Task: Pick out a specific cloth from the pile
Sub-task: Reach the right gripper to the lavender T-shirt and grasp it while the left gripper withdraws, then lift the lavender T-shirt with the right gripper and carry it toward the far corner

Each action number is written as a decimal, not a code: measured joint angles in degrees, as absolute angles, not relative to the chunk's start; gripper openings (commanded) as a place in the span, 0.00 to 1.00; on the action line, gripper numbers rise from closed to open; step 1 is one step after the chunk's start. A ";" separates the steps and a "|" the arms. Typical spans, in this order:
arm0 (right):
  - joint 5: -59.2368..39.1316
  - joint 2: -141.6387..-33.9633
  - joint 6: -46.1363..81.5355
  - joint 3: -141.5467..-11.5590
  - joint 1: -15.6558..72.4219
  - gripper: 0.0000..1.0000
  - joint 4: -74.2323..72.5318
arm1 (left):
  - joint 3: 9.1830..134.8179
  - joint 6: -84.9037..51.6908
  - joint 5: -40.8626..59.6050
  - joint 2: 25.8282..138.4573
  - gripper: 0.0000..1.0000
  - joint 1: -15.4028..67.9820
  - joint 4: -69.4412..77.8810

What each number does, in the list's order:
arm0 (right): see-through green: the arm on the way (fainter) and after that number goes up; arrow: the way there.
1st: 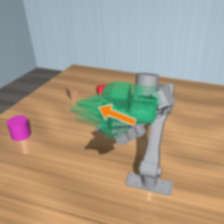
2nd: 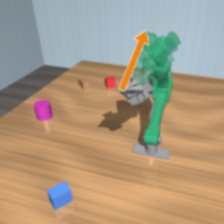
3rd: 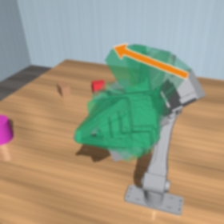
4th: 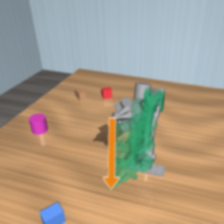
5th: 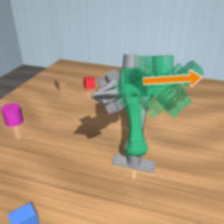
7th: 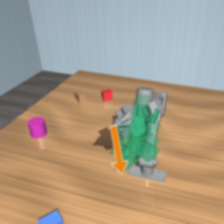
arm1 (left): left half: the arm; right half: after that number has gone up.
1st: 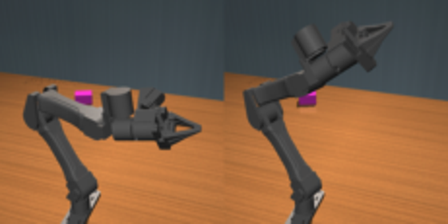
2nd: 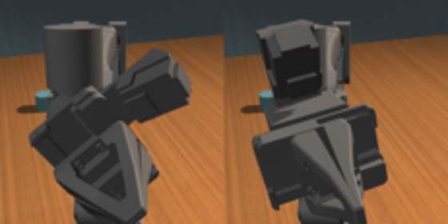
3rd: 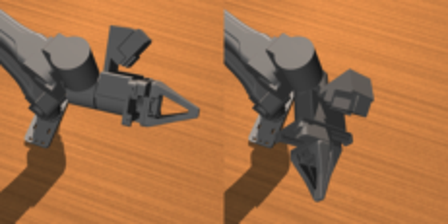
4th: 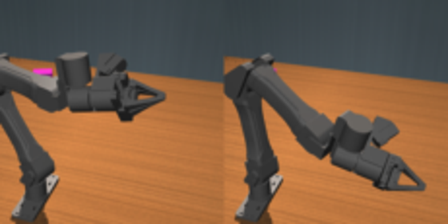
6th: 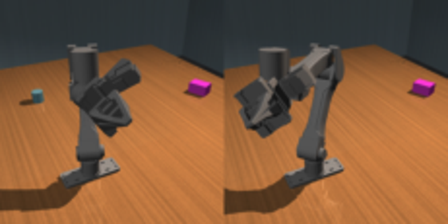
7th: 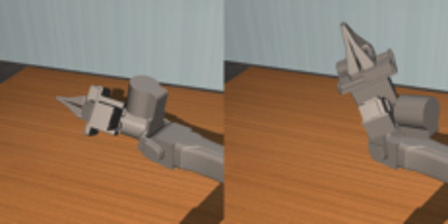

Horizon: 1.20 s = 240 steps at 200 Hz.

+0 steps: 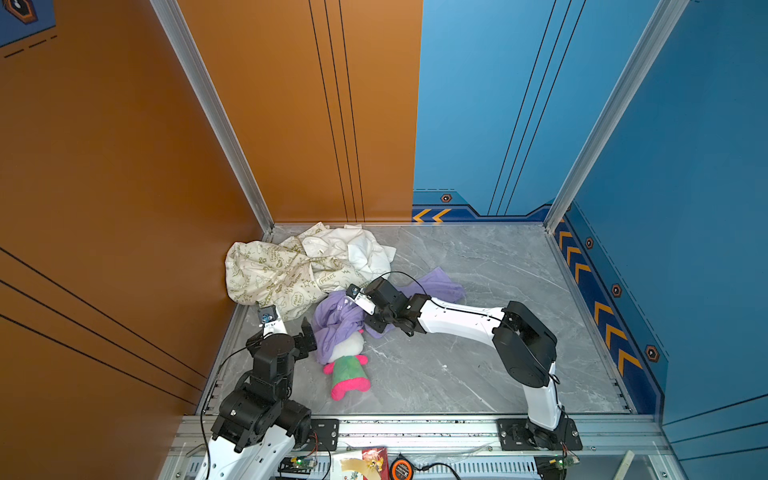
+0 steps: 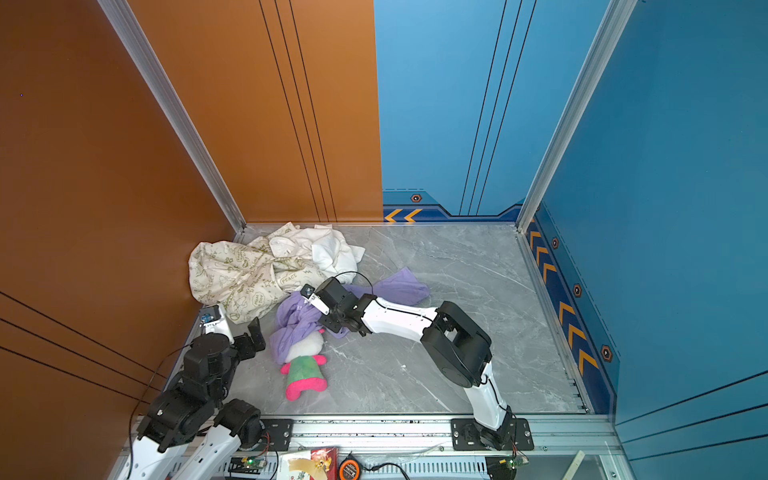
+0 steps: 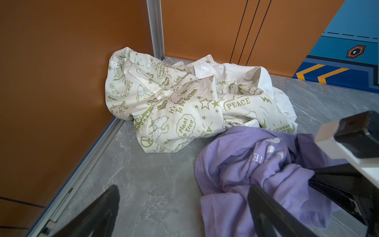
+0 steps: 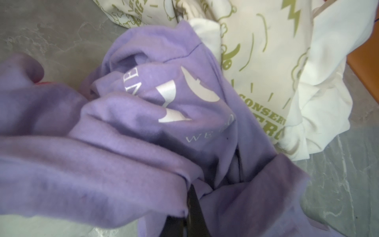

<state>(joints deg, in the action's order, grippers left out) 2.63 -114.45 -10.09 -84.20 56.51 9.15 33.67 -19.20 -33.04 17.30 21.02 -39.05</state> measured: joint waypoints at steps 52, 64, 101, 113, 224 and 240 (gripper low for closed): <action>0.49 -106.91 -6.17 -84.95 54.22 0.00 3.84 | 33.67 -19.59 -33.08 17.17 0.98 21.02 -39.05; -0.25 -105.89 -5.06 -85.76 53.45 0.00 2.57 | 33.67 -19.59 -33.15 16.93 0.98 21.02 -39.05; -2.17 -104.66 -2.92 -89.38 51.35 0.00 0.69 | 33.63 -19.70 -33.63 16.12 0.98 21.06 -39.03; -2.79 -104.31 -2.59 -90.37 50.72 0.00 0.36 | 33.63 -19.84 -33.71 15.90 0.98 21.06 -39.05; -6.09 -100.33 10.02 -102.15 40.10 0.00 -10.26 | 33.32 -20.01 -34.48 15.40 0.98 21.45 -39.05; -6.07 -98.98 11.20 -102.94 38.26 0.00 -11.94 | 33.32 -20.01 -34.52 15.38 0.98 21.50 -39.05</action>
<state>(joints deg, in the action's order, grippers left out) -6.07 -98.98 11.20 -102.94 38.26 -11.94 33.32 -20.01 -34.52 15.38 21.50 -39.05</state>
